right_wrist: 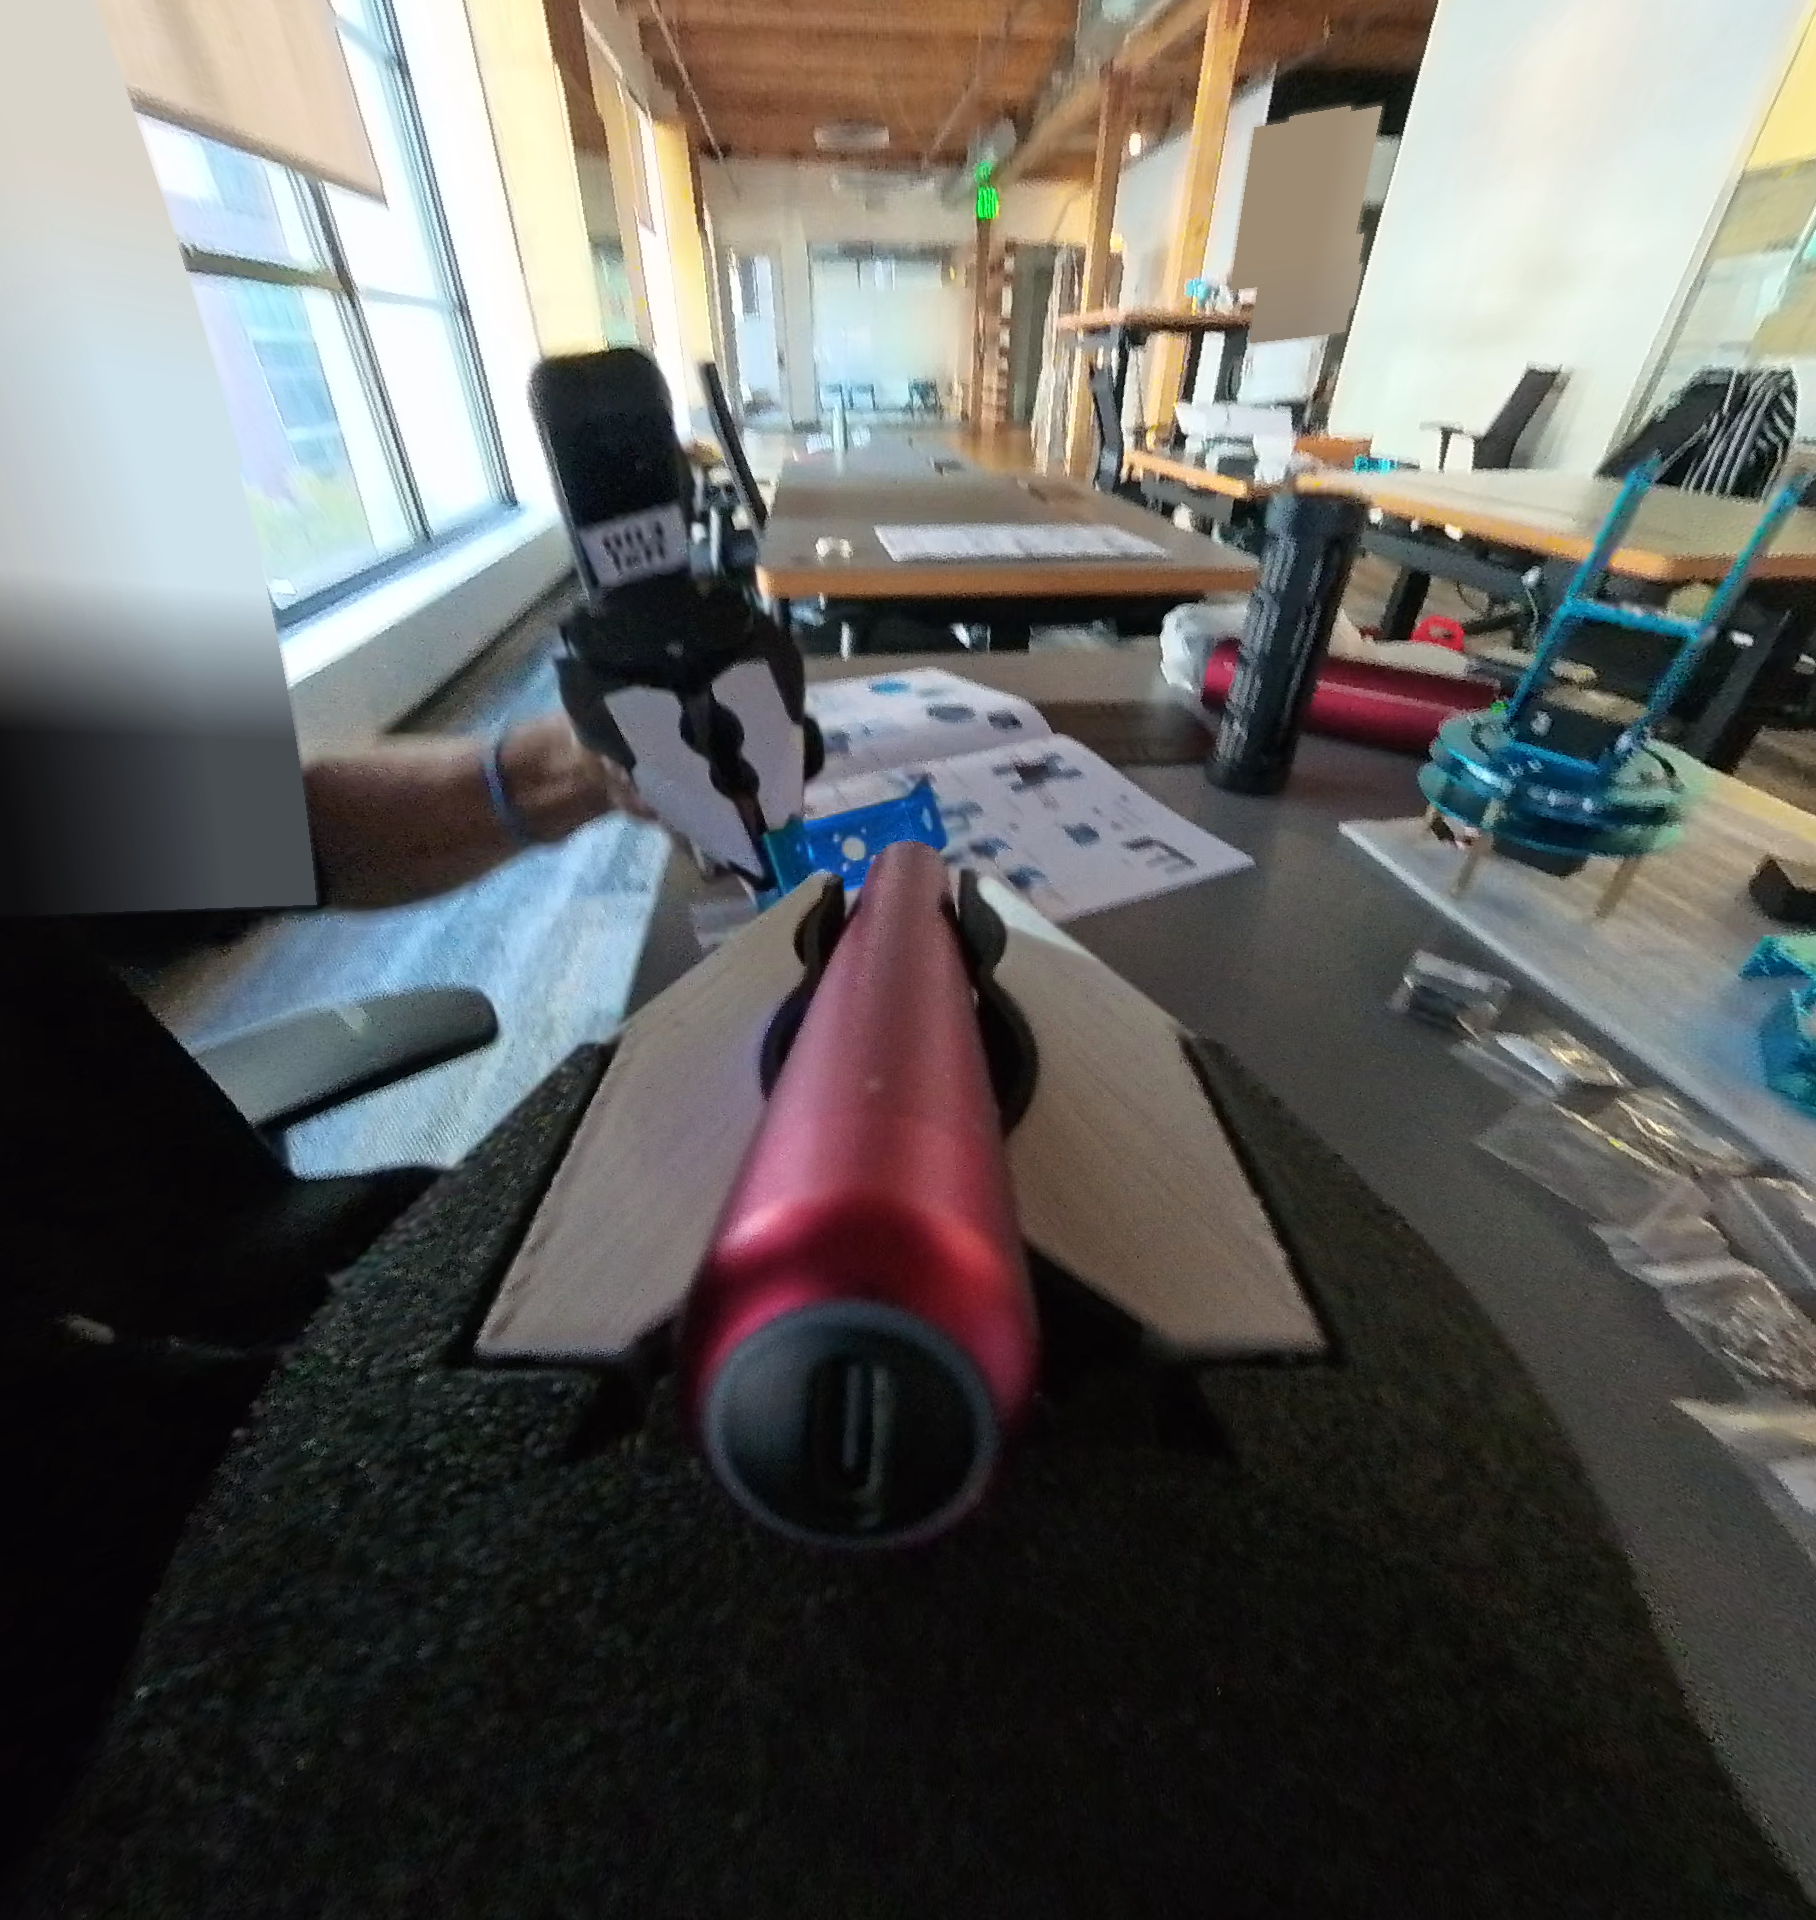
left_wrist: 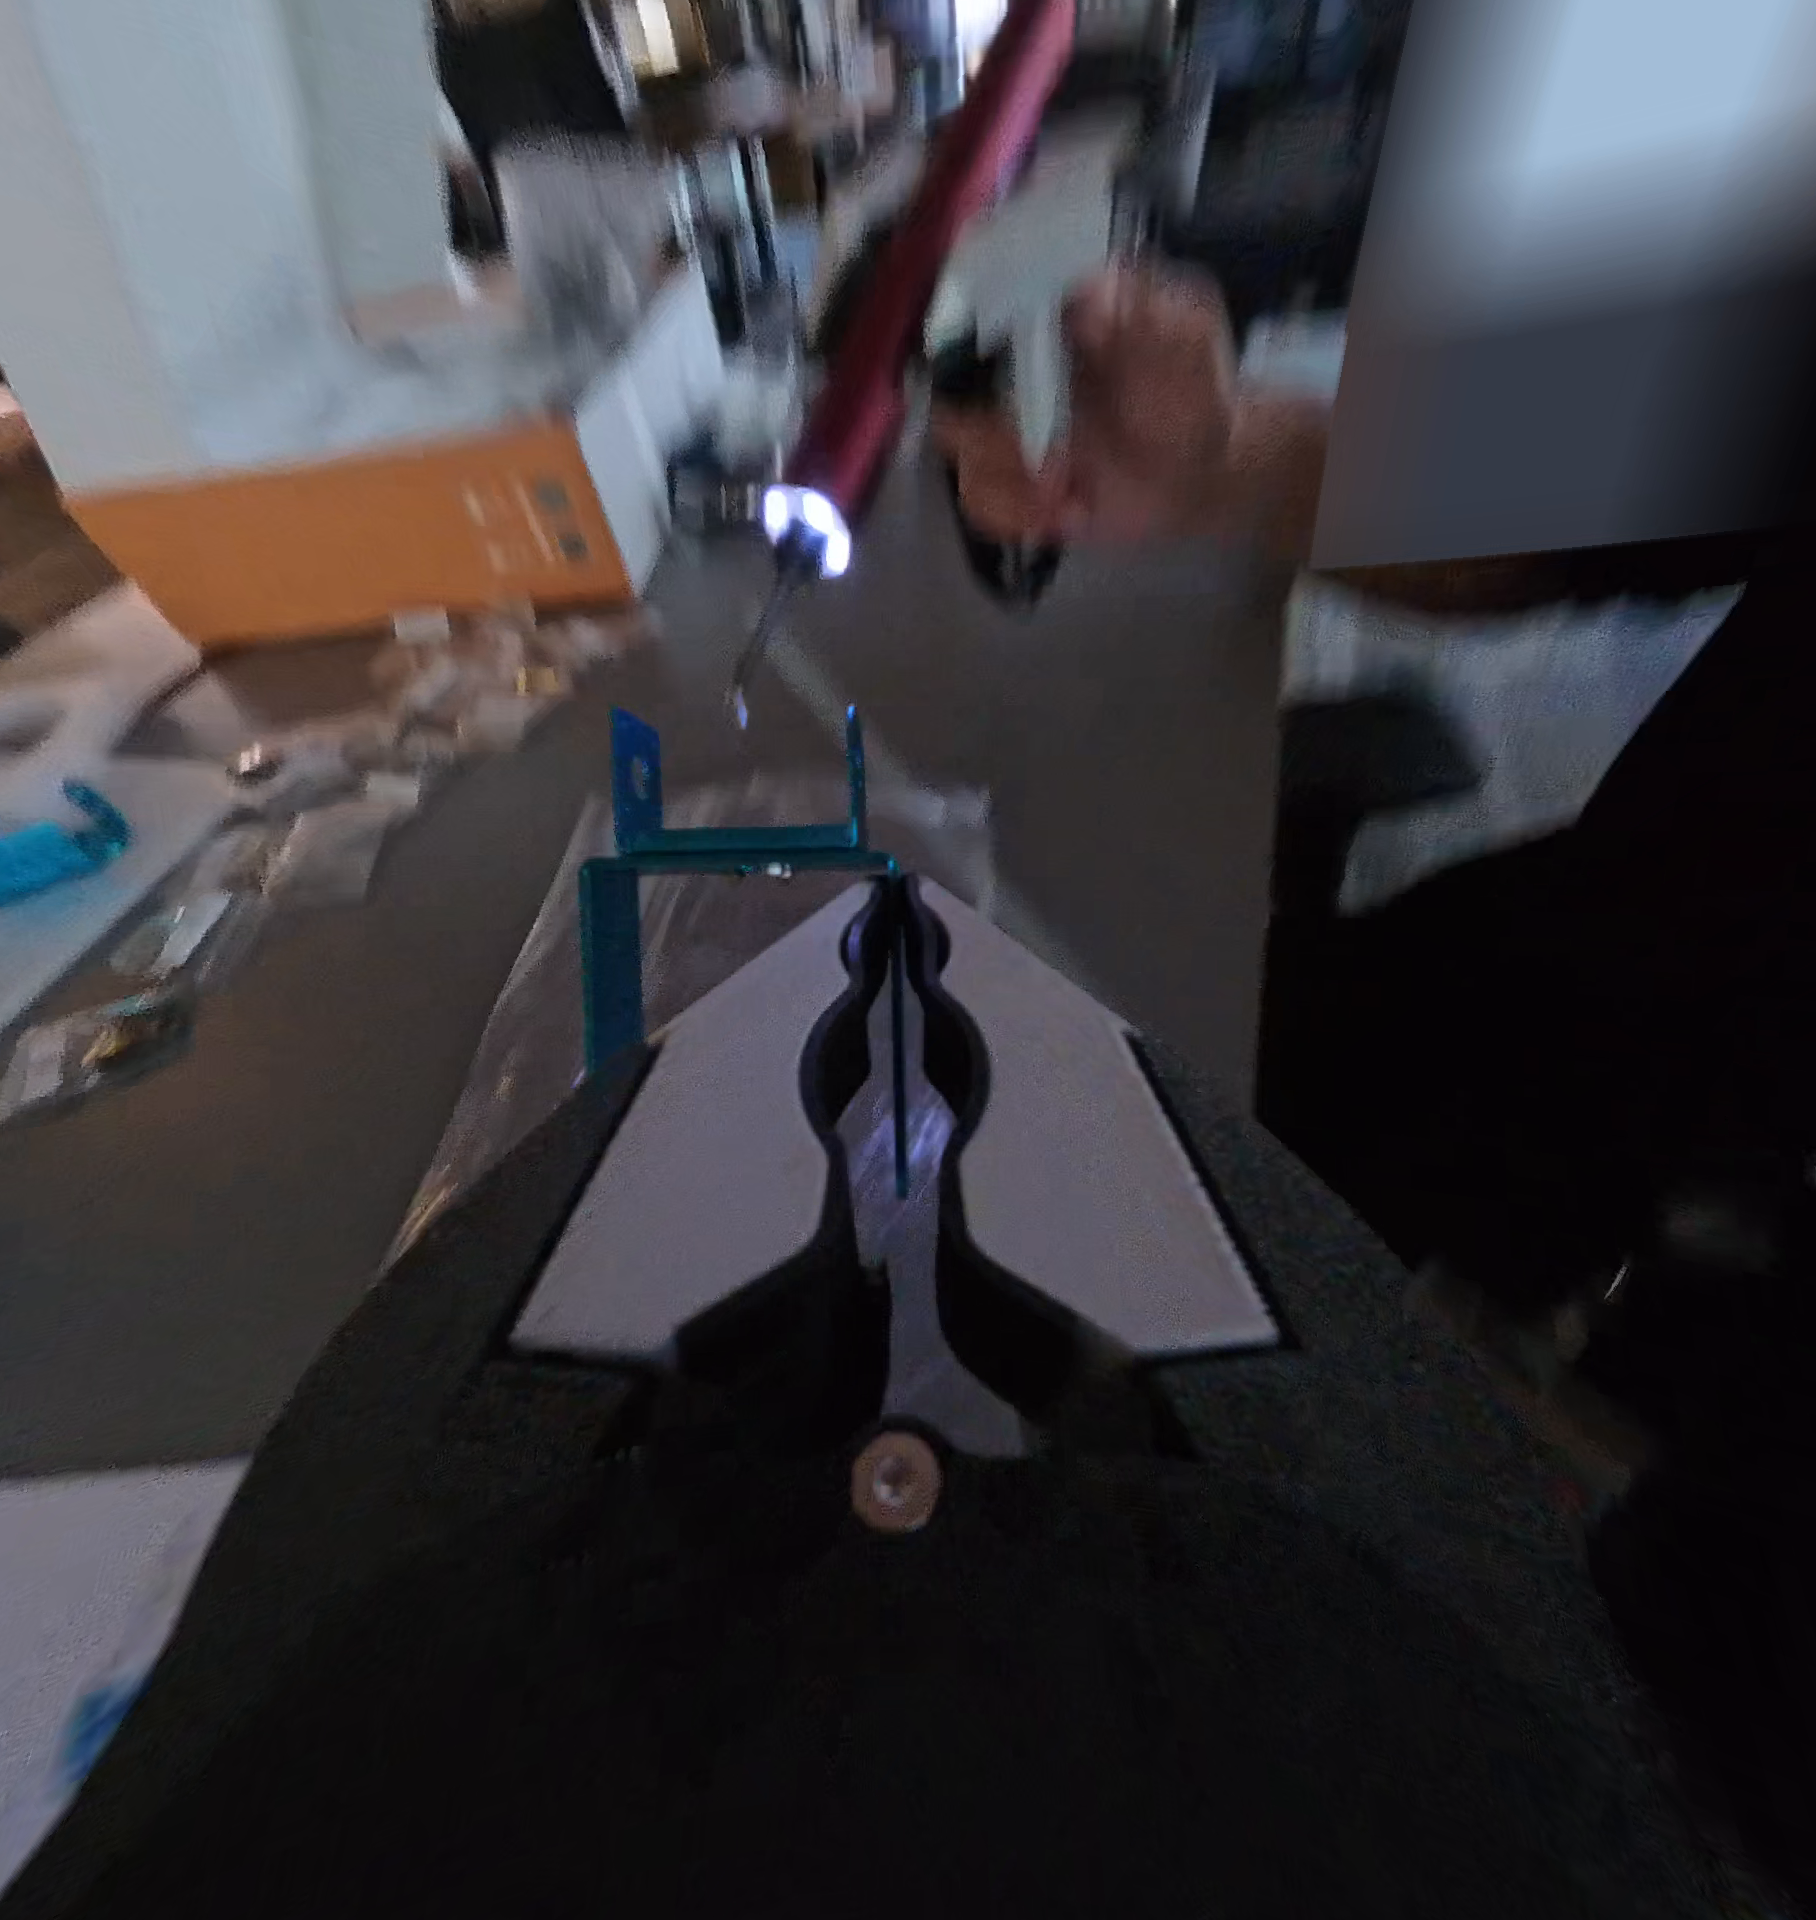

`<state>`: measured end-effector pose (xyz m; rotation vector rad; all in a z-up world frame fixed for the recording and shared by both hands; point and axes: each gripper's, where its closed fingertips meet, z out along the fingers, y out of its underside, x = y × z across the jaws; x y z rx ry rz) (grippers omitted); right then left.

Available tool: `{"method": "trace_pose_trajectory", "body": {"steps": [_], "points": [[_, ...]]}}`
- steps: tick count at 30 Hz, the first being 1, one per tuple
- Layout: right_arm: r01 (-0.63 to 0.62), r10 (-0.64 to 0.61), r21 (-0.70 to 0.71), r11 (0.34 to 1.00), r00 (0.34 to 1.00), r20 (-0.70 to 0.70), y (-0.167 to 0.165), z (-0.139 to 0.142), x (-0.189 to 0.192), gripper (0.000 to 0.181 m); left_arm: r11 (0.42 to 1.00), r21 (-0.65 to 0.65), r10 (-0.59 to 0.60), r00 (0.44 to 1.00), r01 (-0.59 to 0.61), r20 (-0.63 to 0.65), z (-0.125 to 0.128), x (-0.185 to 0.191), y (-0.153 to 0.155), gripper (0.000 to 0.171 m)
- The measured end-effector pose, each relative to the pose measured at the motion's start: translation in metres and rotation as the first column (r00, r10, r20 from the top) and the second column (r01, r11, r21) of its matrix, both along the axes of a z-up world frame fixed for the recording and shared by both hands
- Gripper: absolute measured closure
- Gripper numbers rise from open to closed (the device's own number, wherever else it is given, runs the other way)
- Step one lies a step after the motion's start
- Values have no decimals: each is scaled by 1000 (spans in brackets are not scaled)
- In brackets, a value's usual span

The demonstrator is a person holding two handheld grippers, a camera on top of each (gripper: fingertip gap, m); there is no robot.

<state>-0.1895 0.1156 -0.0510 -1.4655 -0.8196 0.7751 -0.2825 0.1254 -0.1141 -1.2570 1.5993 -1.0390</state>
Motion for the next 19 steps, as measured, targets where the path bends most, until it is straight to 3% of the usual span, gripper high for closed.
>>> {"method": "trace_pose_trajectory", "body": {"steps": [3,5,10,19], "points": [[-29,34,39,999,990,-135,-13,23,-11,160,994,-104,-6,960,36,279,39,-1,-27,171],[-45,58,68,997,975,-214,-20,37,-14,159,990,-124,-12,923,64,386,55,-3,-40,171],[-46,74,103,994,955,-288,-28,47,-16,159,981,-180,32,855,71,517,68,-3,-43,171],[-59,82,81,995,942,-326,-26,36,-22,159,983,-176,54,821,57,568,63,5,-36,171]]}}
